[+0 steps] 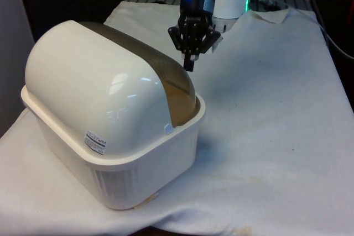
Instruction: Open the lid, then close it.
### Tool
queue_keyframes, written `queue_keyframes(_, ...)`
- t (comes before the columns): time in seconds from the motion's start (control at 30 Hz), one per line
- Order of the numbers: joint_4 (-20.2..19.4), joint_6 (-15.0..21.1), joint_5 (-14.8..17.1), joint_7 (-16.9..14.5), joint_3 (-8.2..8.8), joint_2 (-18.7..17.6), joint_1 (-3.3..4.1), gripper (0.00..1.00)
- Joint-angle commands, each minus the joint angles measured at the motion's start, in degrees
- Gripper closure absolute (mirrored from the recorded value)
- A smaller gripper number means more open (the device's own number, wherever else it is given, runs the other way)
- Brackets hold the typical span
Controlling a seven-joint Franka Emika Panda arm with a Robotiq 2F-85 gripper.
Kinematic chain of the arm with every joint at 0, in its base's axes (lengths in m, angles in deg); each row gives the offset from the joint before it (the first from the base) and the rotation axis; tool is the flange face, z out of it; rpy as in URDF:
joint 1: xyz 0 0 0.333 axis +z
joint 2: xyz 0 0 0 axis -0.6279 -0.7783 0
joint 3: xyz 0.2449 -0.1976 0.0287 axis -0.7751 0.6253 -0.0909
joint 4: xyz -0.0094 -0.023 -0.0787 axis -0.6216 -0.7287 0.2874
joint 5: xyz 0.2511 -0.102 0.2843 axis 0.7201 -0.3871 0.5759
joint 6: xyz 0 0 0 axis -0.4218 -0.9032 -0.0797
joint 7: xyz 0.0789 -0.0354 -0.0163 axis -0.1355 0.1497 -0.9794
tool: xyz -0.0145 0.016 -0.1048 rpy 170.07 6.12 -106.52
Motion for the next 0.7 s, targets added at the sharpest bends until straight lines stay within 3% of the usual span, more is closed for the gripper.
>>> queue_keyframes(0.0,-0.2,1.7,-0.1,0.1,0.86,-0.6,0.52,1.0)
queue_keyframes(0.17,-0.1,3.6,-0.1,-0.1,1.38,-1.1,0.57,1.0)
queue_keyframes(0.2,-0.1,2.4,0.0,-0.1,0.34,-0.6,0.0,1.0)
queue_keyframes(0.23,-0.1,4.0,-0.1,-0.1,1.43,-1.2,0.63,1.0)
queue_keyframes(0.43,-0.1,6.9,0.2,0.0,1.6,-2.3,0.46,1.0)
queue_keyframes(0.47,-0.1,5.8,0.0,-0.1,0.8,-1.8,0.0,1.0)
queue_keyframes(0.5,0.0,7.6,0.2,0.1,1.66,-2.7,0.46,1.0)
queue_keyframes(0.67,0.2,9.1,0.3,0.3,2.12,-3.6,0.4,1.0)
